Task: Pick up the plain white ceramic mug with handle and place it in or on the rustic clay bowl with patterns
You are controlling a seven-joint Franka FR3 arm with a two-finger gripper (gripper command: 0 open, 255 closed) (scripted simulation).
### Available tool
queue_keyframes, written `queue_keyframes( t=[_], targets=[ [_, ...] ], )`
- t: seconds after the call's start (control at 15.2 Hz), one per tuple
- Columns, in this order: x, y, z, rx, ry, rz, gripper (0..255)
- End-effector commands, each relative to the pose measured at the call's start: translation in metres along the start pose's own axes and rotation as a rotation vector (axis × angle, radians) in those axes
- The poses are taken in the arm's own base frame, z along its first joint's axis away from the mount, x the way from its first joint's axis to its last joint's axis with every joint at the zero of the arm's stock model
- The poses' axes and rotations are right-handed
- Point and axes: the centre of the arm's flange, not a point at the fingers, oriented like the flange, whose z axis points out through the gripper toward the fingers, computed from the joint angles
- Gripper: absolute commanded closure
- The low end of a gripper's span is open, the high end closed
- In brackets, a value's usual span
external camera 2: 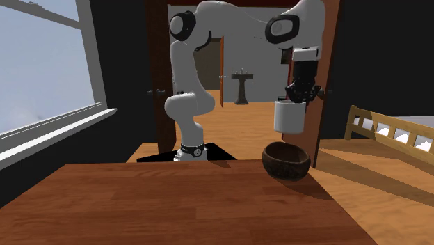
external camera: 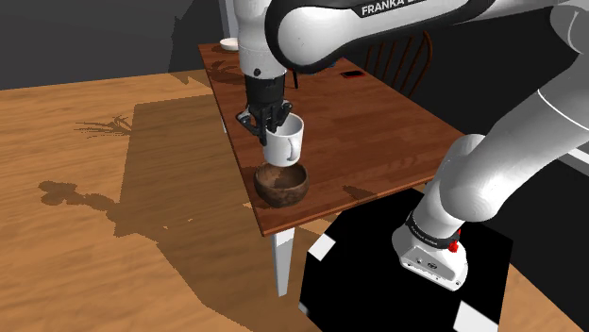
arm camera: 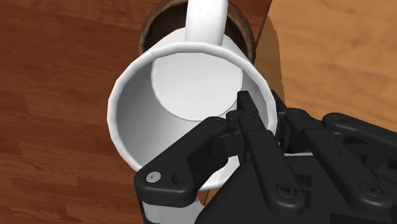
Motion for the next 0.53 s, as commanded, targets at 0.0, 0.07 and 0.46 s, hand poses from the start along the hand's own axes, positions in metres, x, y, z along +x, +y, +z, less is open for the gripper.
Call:
queue_keyframes(
  t=[0.0, 0.07, 0.46],
  targets=[
    [-0.001, 0.001, 0.011, 0.0, 0.001, 0.0, 255],
    [-0.001, 0.001, 0.016, 0.0, 0.001, 0.0, 255],
    [-0.003, 0.0, 0.048, 0.0, 0.001, 0.0, 255]
  ],
)
